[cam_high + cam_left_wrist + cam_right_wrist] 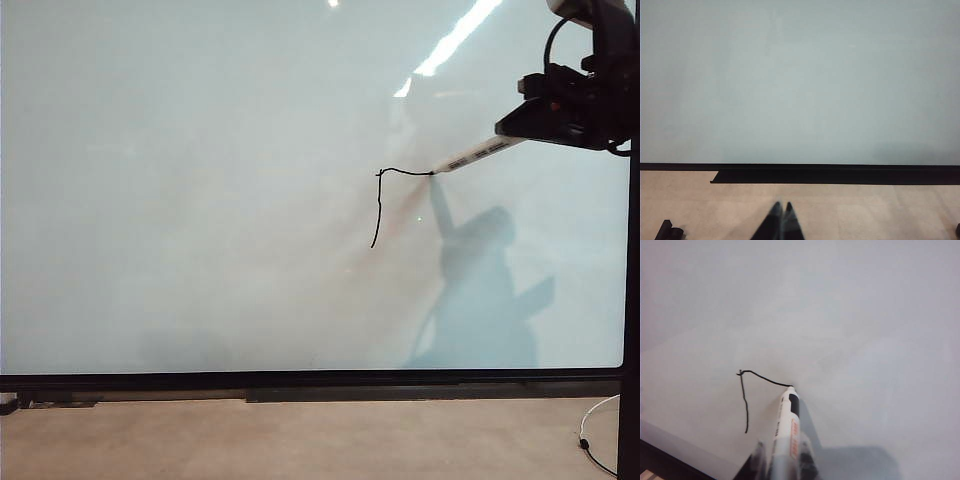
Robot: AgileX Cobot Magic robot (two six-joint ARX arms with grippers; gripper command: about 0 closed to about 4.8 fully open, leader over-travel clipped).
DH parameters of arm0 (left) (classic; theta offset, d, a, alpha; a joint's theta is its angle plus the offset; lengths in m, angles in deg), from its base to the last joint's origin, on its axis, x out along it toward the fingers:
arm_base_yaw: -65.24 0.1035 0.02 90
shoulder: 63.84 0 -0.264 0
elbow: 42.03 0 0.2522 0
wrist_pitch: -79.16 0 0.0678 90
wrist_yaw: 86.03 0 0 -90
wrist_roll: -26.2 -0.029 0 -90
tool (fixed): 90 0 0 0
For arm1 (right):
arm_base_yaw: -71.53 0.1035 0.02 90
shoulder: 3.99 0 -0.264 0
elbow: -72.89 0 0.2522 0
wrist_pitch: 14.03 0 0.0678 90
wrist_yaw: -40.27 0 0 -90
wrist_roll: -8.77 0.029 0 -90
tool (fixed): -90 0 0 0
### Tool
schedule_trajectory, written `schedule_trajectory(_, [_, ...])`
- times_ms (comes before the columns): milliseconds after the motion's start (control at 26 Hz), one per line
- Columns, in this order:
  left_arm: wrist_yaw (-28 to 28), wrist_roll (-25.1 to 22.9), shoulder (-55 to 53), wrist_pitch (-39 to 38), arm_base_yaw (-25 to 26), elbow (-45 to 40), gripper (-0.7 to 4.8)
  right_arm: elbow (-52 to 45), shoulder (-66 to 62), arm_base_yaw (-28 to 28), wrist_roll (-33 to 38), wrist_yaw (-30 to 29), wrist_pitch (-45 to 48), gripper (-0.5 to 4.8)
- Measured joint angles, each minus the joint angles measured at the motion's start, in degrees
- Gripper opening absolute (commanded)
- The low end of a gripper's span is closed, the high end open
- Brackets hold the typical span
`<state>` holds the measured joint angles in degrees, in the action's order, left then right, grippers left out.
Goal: Pick up the pen on the shelf to the right of the whiteboard and draw a rectangle.
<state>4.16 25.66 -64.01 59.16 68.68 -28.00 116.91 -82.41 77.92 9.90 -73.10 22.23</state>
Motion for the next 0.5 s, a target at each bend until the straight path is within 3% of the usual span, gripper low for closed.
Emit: schedule_trajectory(500, [0.02, 0.0, 0.0, 0.0, 0.0, 0.0, -0.04, -0.02, 1.38, -2.29, -0.68, -0.42, -1.53, -0.04])
